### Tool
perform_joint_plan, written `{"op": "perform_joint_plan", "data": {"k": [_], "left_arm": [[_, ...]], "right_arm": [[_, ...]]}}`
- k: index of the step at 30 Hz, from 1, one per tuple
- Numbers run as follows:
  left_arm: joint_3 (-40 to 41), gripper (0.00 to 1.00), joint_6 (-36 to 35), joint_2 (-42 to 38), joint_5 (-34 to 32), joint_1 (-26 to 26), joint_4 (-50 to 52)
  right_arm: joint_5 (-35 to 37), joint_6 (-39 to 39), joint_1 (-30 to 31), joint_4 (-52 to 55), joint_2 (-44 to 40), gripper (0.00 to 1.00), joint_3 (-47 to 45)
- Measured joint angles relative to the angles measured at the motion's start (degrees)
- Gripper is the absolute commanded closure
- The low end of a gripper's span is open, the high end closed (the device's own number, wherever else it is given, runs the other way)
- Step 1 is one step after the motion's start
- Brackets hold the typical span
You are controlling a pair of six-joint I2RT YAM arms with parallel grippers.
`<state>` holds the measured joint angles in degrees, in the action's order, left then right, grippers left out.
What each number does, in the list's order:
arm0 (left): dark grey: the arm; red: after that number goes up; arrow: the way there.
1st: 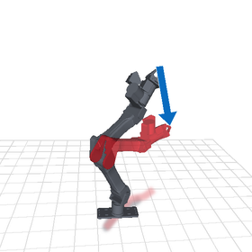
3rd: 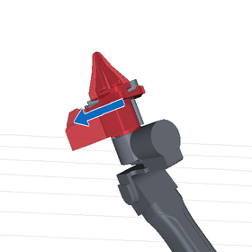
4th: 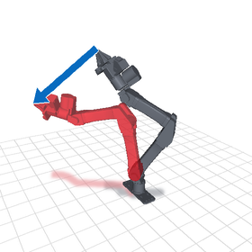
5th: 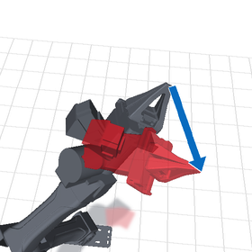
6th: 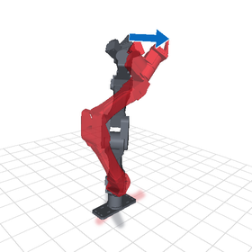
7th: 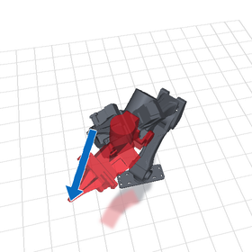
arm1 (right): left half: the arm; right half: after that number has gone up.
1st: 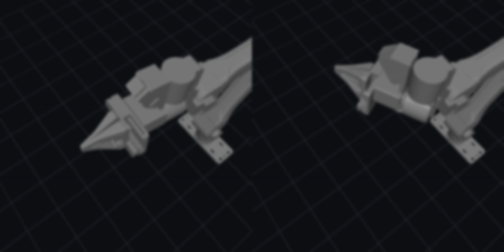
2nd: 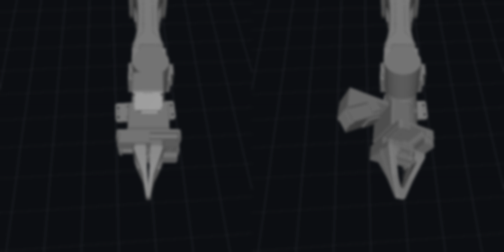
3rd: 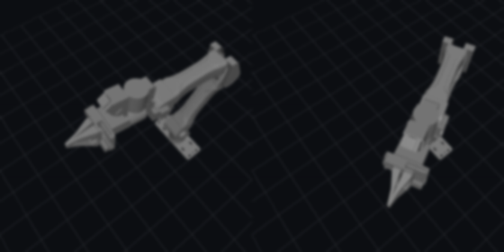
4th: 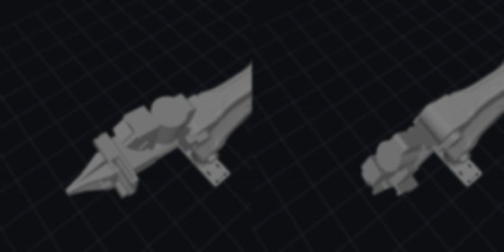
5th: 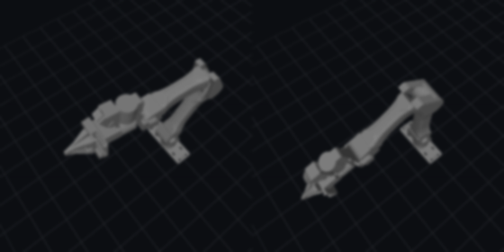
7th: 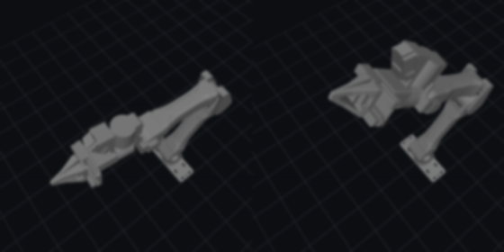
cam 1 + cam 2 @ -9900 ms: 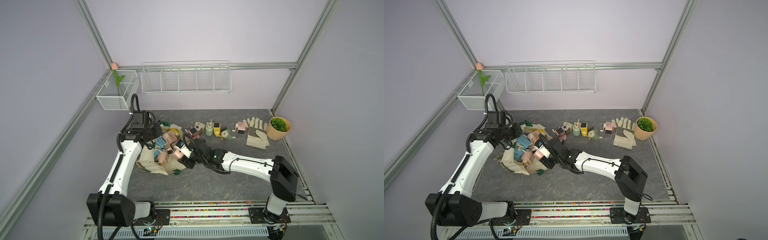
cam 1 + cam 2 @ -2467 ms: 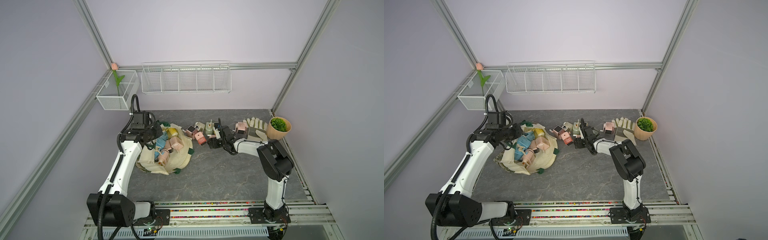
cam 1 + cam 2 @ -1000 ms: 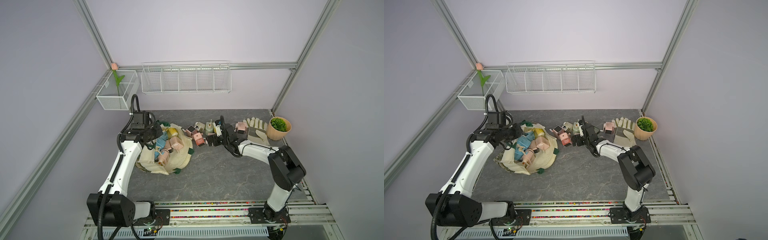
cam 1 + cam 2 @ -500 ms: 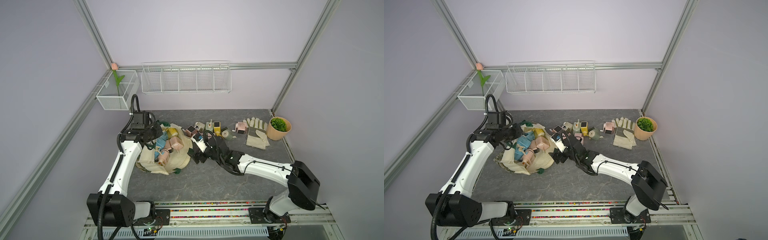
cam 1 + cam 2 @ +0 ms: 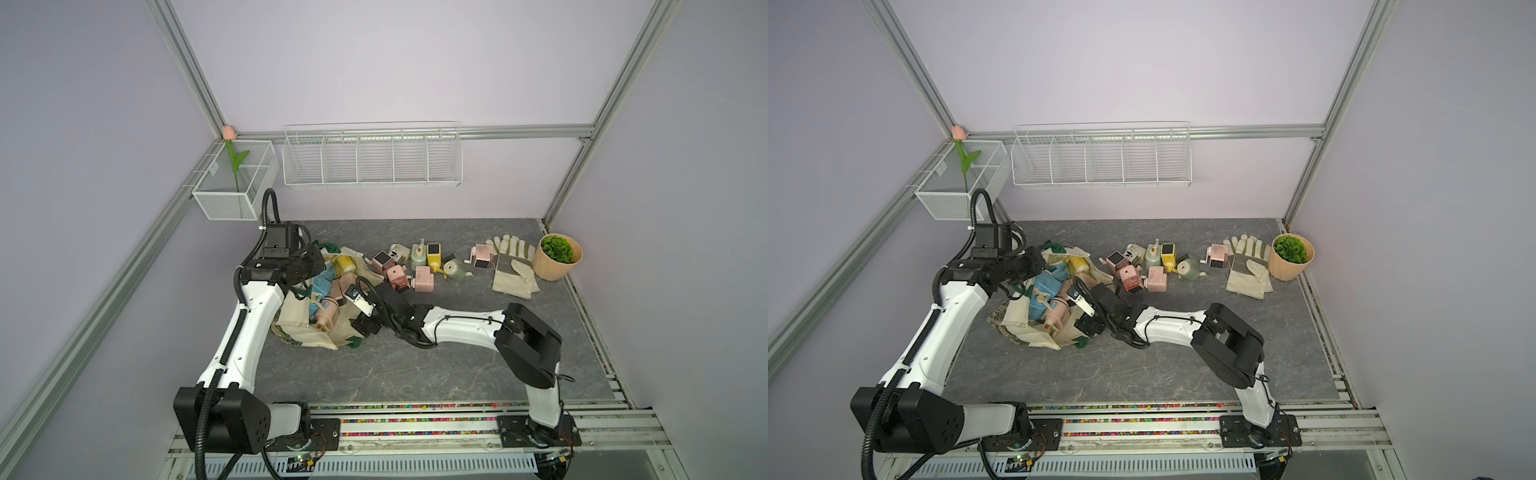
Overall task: Take out the pencil sharpeners from the tote bags
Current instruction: Pick up the pencil sharpener from the canvas bag.
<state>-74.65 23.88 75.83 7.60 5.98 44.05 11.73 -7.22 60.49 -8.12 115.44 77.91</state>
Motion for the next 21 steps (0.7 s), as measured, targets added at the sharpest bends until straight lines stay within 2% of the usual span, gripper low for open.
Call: {"op": "perform_joint_plan", "data": {"k": [11,21], "left_arm": [[0.0,1.00,0.0,0.0,0.2,0.0,0.0],[0.0,1.00,0.0,0.0,0.2,0.0,0.0]], "right_arm": [[11.0,1.4,0.0,-2.0,11.0,0.05,11.9],[14.3,1.6,-0.4,-2.5,17.8,0.10,20.5]]}}
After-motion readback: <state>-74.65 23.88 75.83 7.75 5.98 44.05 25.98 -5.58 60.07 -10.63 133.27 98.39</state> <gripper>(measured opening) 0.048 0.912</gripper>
